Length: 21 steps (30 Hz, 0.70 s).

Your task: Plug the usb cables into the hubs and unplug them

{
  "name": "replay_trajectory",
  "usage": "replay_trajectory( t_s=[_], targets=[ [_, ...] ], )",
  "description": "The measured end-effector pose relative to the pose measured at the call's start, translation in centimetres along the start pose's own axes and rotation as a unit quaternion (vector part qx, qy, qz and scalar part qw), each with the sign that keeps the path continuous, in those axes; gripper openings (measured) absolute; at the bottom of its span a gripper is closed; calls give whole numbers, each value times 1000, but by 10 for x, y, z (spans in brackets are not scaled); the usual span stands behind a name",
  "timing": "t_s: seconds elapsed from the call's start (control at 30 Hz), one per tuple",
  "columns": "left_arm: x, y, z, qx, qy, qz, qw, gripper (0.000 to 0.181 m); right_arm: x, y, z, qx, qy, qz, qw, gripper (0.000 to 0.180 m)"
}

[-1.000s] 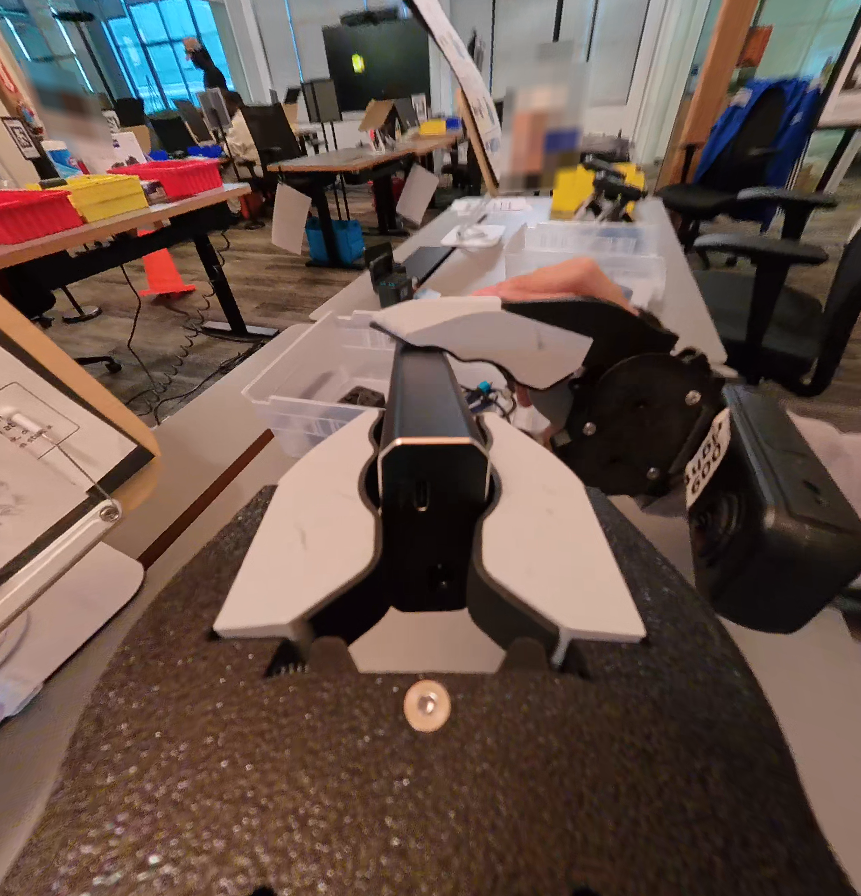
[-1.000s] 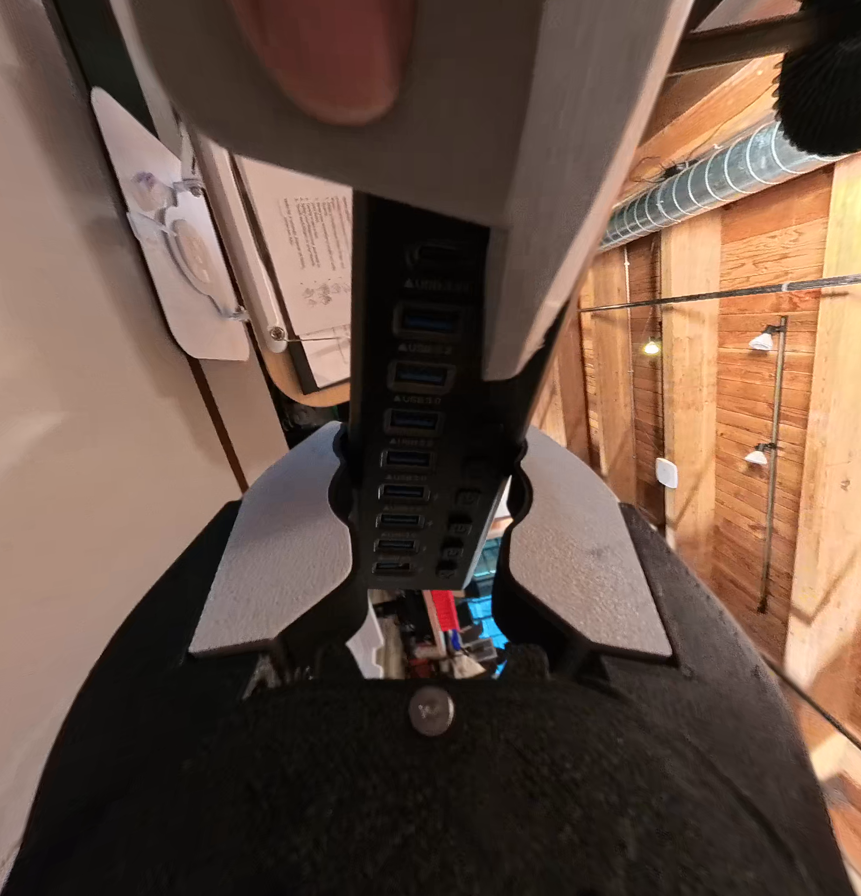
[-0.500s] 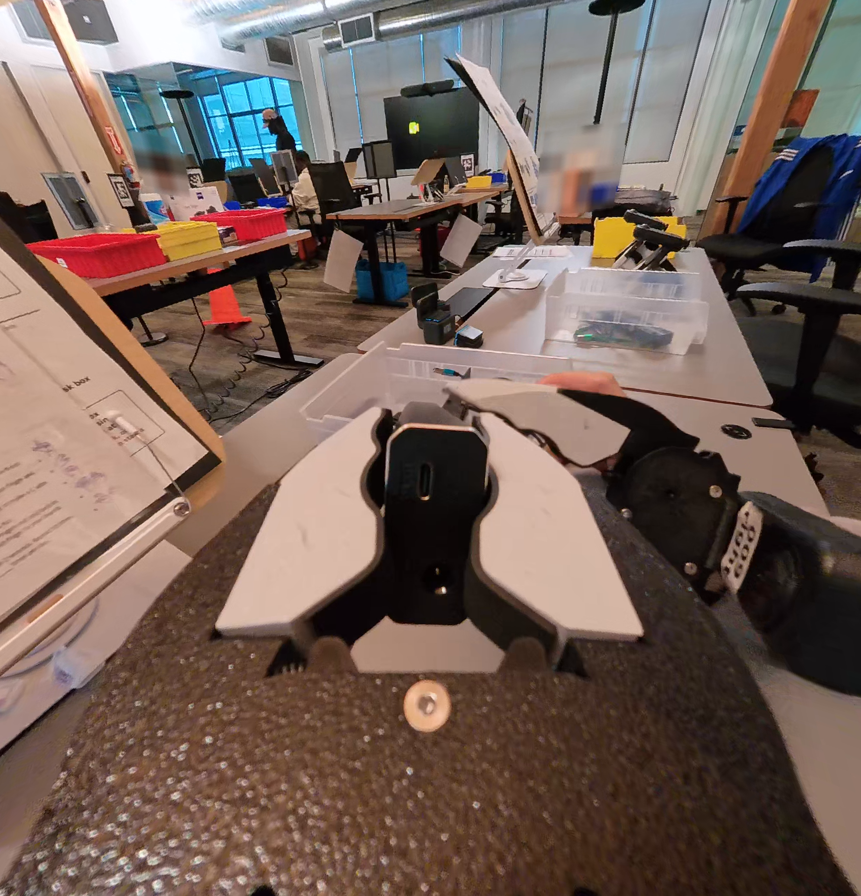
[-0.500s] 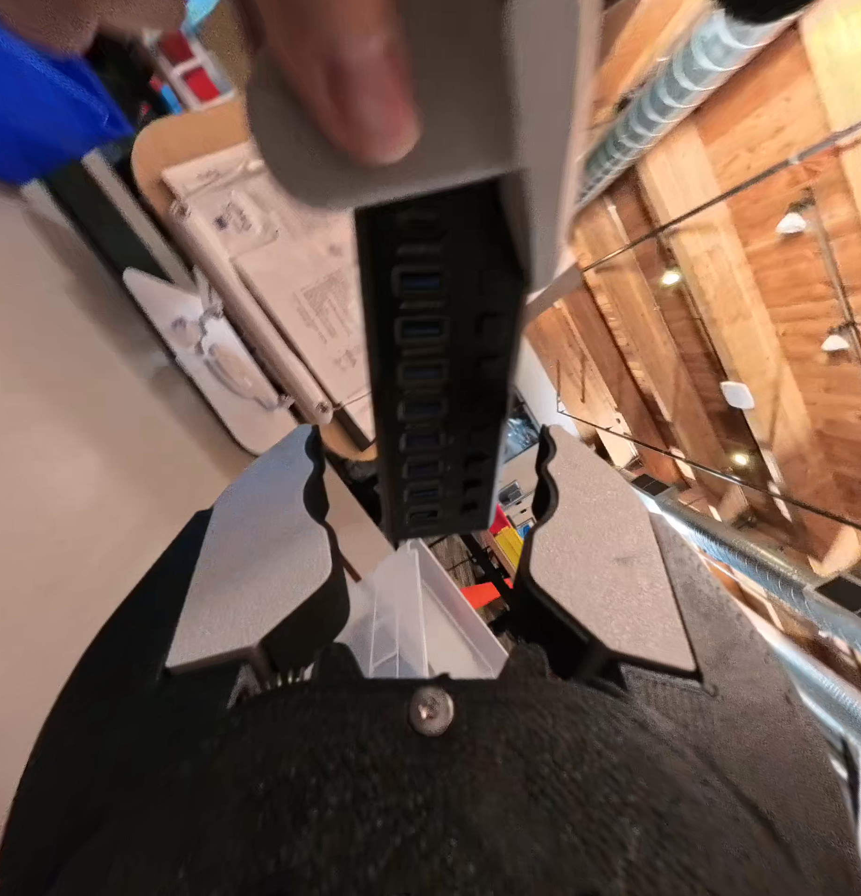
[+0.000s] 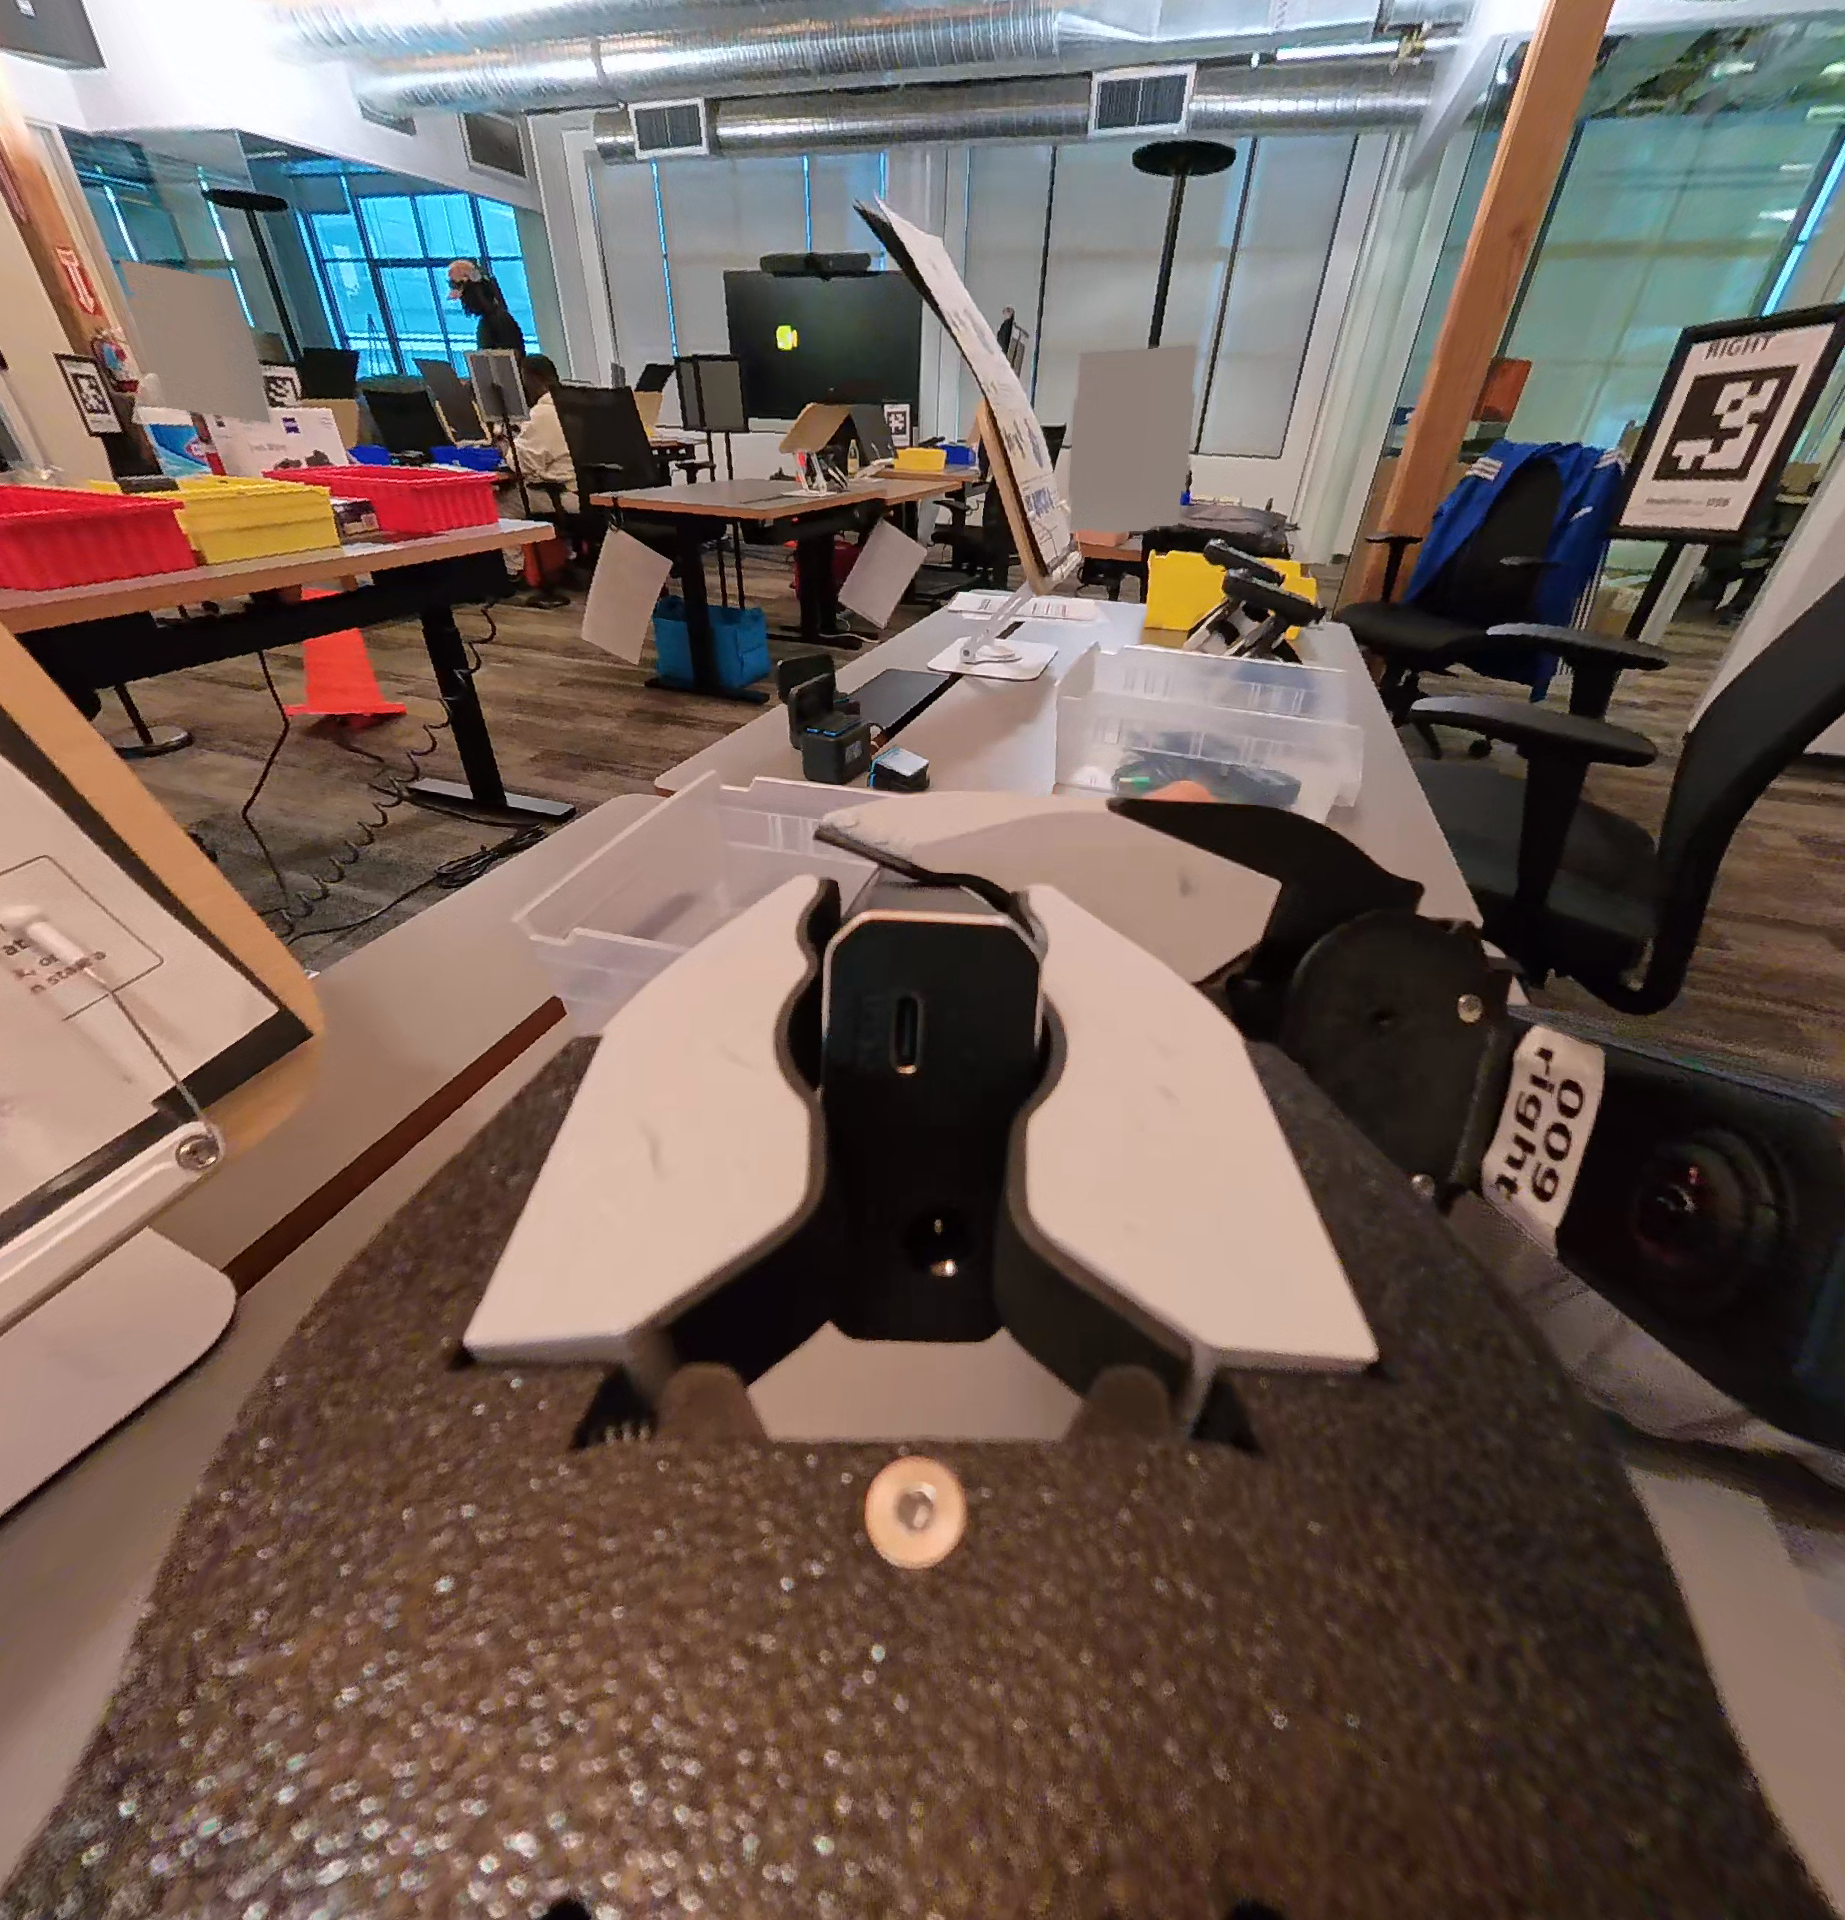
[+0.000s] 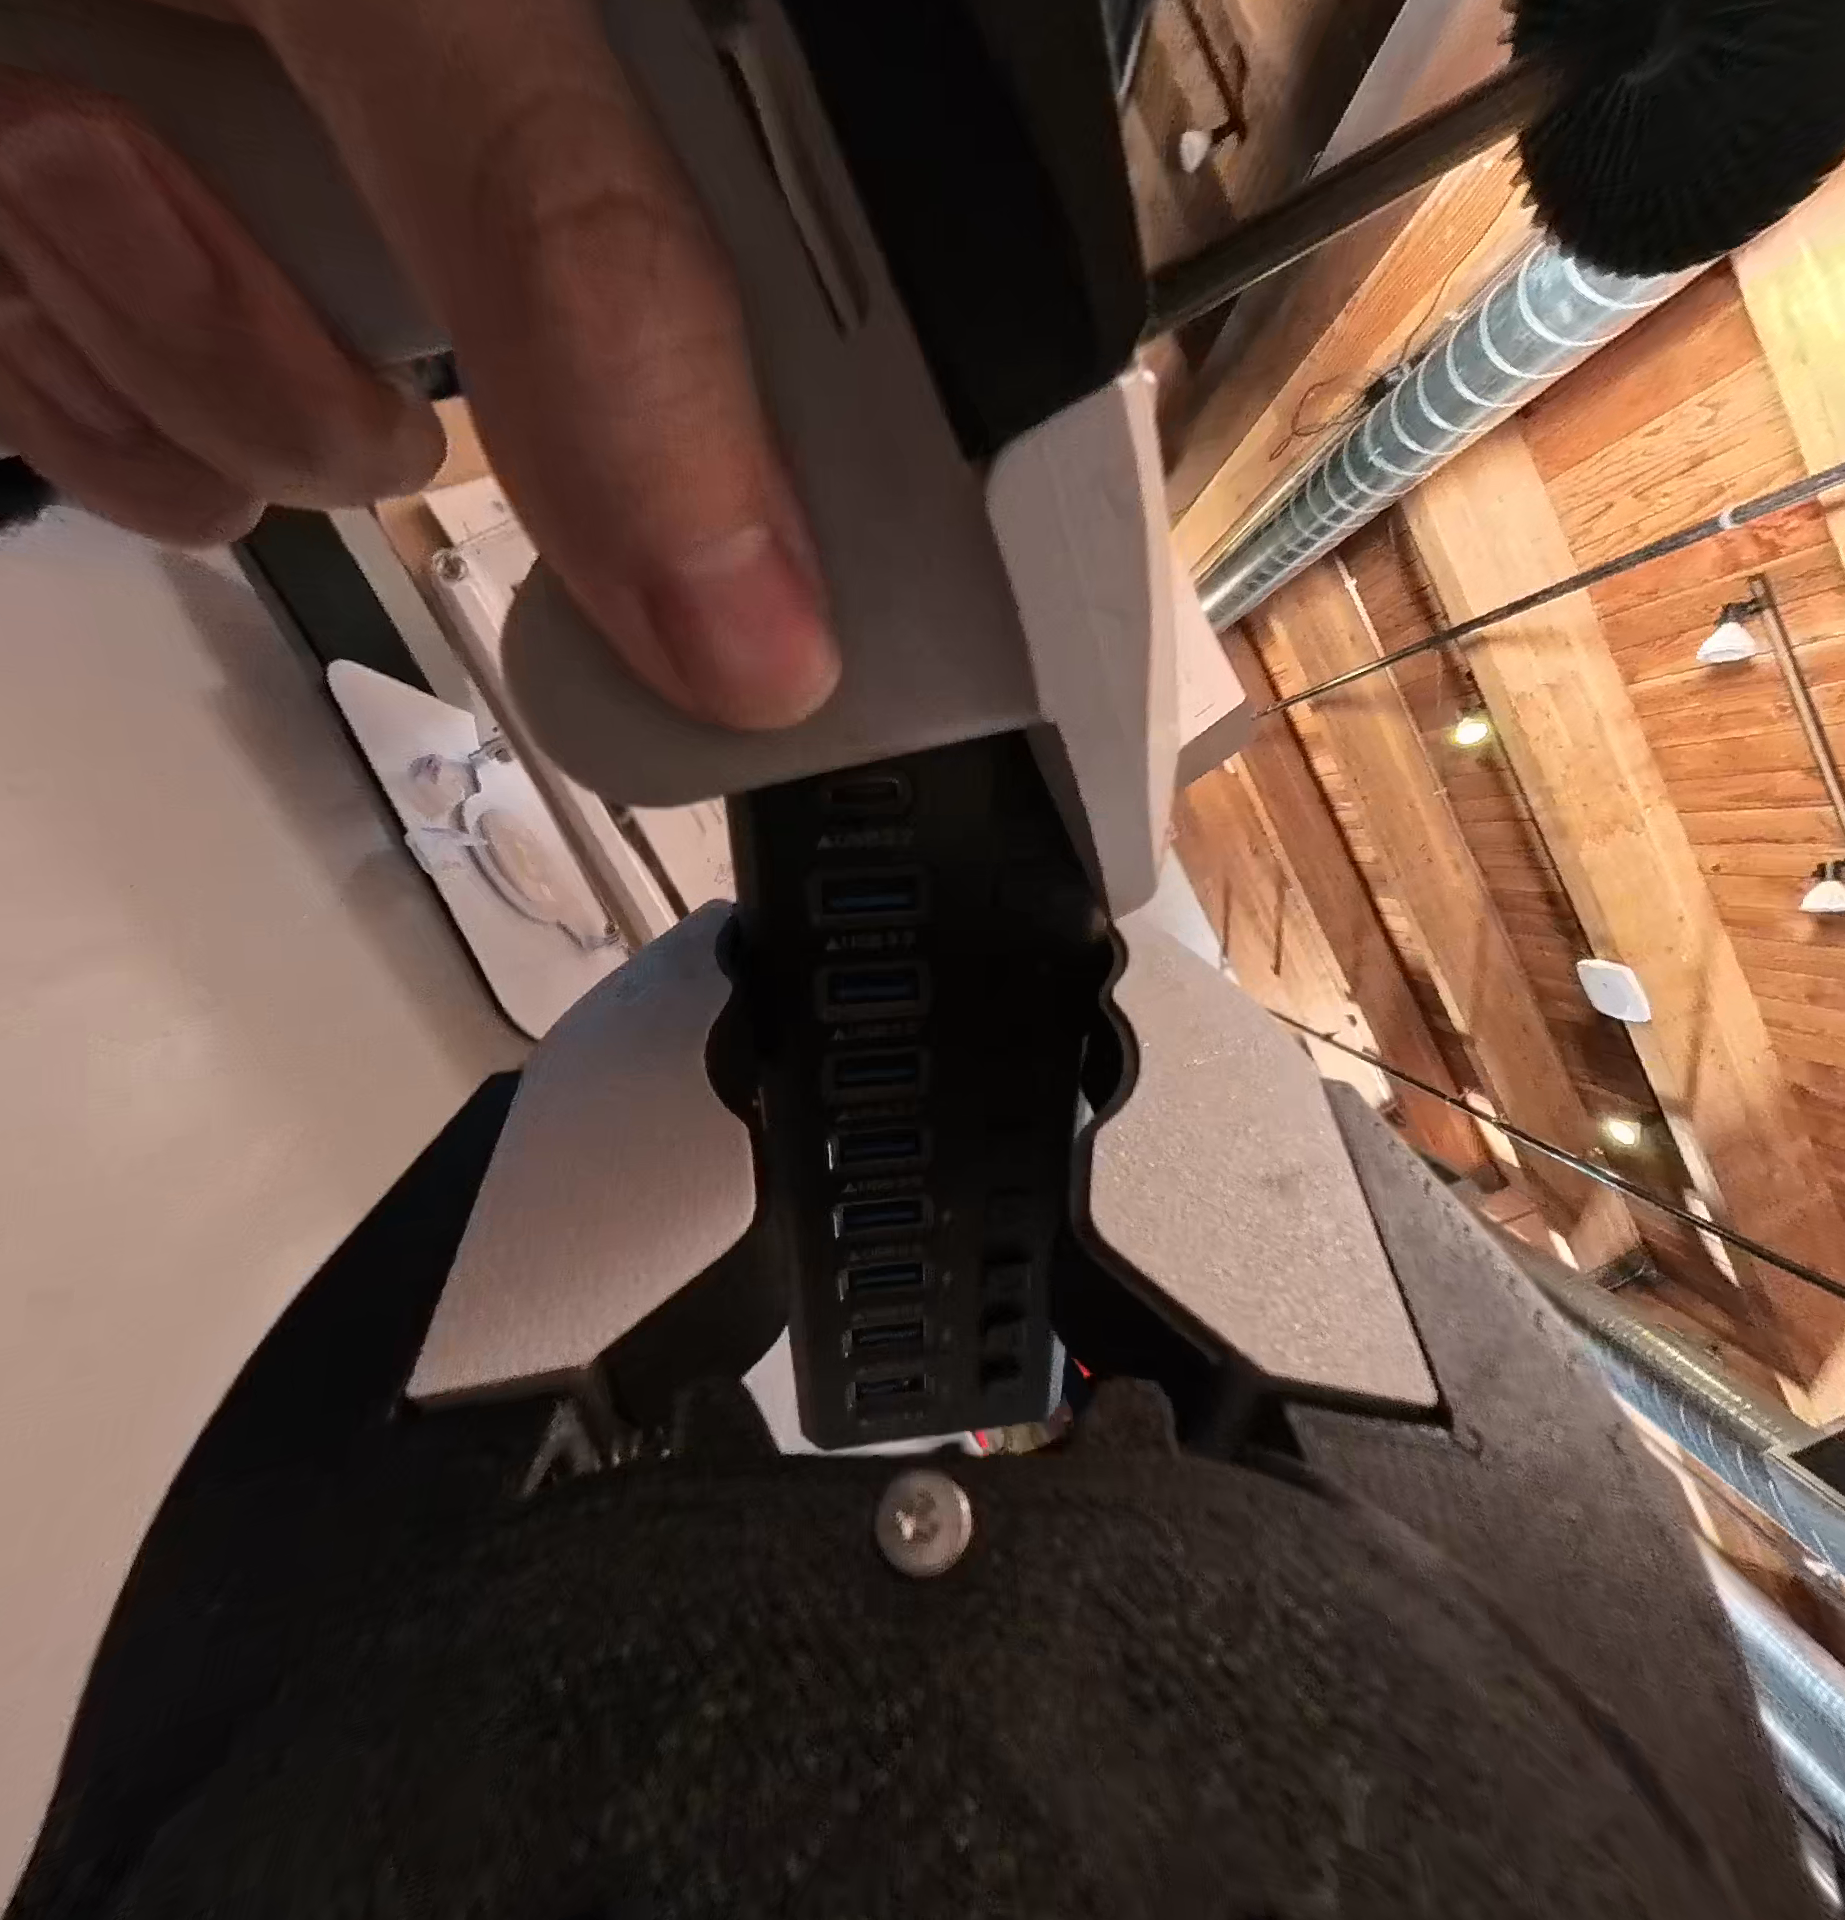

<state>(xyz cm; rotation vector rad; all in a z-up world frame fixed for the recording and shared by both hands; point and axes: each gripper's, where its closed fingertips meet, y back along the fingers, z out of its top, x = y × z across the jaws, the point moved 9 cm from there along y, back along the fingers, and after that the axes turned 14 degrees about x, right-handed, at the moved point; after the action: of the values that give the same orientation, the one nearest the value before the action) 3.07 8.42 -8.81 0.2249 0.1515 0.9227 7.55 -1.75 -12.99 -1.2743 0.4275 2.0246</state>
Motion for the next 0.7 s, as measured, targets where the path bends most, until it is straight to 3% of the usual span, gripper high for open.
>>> replay_trajectory(
  t_s=[0.17, 0.23, 0.3, 0.43, 0.57, 0.7],
  targets=[
    [5, 0, -2, -12, 20, 36, 999, 32, -2, -3, -4, 12, 14, 61, 998, 64],
    [7, 7, 2, -44, 25, 52, 997, 43, -9, -8, -15, 30, 31, 77, 996, 63],
    [10, 20, 7, -82, 39, 65, 994, 54, -29, -17, -32, 46, 38, 84, 995, 63],
    [22, 38, 8, -110, 58, 72, 990, 54, -84, -55, -84, 110, 90, 143, 979, 62],
    [29, 40, 3, -97, 63, 73, 991, 51, -110, -102, -154, 198, 176, 270, 926, 63],
    [28, 33, 0, -66, 46, 72, 994, 50, -92, -129, -213, 280, 225, 376, 854, 63]
  ],
)
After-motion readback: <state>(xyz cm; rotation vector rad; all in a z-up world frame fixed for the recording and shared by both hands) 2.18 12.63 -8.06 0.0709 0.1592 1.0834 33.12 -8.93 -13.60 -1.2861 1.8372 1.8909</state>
